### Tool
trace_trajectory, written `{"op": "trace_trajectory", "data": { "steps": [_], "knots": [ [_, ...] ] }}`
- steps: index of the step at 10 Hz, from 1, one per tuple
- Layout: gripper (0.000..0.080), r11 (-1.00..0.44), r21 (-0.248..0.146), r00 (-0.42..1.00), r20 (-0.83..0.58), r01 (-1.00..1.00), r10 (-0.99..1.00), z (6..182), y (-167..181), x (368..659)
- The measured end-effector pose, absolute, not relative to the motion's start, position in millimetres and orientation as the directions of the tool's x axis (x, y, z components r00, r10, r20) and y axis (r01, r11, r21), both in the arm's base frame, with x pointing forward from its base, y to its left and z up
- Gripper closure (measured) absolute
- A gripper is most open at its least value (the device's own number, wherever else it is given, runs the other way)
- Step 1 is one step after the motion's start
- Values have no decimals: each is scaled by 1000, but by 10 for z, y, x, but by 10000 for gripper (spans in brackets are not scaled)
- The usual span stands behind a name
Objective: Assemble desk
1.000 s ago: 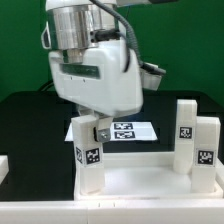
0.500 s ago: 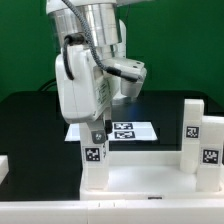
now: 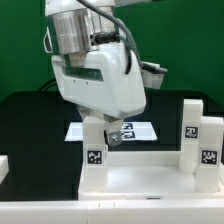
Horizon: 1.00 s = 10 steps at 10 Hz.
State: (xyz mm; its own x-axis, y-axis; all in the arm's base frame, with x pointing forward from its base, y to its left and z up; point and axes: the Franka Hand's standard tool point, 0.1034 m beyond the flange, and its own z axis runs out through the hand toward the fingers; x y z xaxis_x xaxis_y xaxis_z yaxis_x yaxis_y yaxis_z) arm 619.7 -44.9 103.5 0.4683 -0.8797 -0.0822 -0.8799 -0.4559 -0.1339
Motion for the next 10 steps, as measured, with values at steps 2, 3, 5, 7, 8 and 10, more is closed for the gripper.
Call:
{"op": "trace_trajectory", "data": {
  "steps": [2,3,5,7,8,10],
  "knots": [
    [165,-558,-141,570,-65,-818,-819,1034,-457,6194],
    [152,-628,-141,639,-48,-766,-768,1040,-472,6195],
    [151,-911,-103,911,70,-400,-407,1087,-556,6270],
    [160,-931,-100,930,79,-351,-360,1082,-563,6273],
    [160,-925,-101,924,77,-366,-374,1081,-566,6273],
    [480,-903,-105,902,71,-417,-425,1079,-567,6272]
  ]
}}
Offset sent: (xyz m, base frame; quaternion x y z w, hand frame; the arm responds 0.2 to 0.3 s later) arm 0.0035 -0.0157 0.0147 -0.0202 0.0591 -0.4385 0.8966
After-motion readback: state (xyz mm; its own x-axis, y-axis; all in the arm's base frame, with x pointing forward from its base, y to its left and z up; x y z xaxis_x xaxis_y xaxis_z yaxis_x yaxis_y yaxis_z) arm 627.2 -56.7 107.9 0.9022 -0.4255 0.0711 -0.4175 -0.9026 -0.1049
